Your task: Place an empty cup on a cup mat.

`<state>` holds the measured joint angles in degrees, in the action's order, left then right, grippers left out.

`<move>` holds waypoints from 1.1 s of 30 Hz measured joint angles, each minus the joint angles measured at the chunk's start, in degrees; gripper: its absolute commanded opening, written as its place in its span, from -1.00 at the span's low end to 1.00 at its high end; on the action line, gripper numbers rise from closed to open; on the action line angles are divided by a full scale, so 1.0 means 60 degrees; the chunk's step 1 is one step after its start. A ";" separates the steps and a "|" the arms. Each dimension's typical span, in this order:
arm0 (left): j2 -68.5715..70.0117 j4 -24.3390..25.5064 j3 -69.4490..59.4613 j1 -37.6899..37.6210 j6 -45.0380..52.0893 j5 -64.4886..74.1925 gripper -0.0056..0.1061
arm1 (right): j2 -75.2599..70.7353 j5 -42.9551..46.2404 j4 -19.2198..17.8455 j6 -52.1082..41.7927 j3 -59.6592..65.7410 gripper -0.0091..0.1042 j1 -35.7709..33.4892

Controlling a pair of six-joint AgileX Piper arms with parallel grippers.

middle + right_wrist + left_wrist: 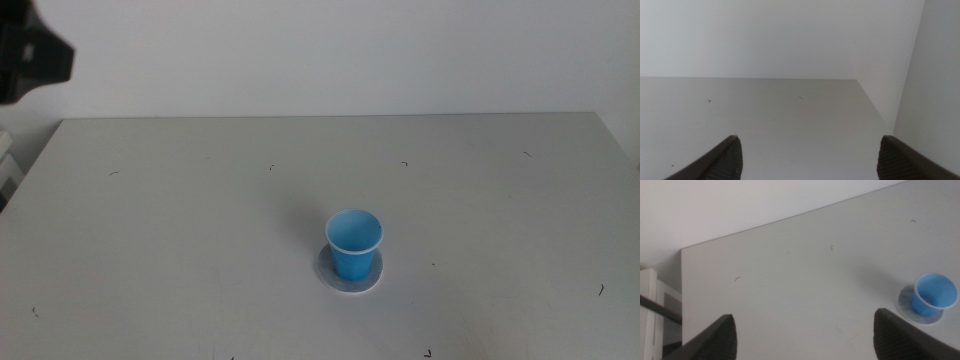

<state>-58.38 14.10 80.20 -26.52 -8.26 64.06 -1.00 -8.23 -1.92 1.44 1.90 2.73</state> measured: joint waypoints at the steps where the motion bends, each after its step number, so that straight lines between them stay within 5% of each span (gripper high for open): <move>1: 0.0323 -0.0118 -0.0462 0.0315 0.0000 -0.0242 0.99 | 0.0000 0.0000 0.0000 0.0000 0.0000 0.82 0.0000; 15: 0.6017 -0.1729 -0.8227 0.4087 0.1019 -0.4436 0.99 | 0.0000 0.0000 0.0000 0.0000 0.0000 0.82 0.0000; 24: 0.8581 -0.1797 -1.1647 0.4229 0.1127 -0.6092 0.99 | 0.0000 0.0000 0.0000 0.0000 0.0000 0.82 0.0000; 33: 0.9617 -0.1943 -1.2904 0.4237 0.1156 -0.6955 0.99 | 0.0000 0.0000 0.0000 0.0000 0.0000 0.82 0.0000</move>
<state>-0.68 2.44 2.78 -1.10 -1.33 22.33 -1.00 -8.23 -1.92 1.44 1.90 2.73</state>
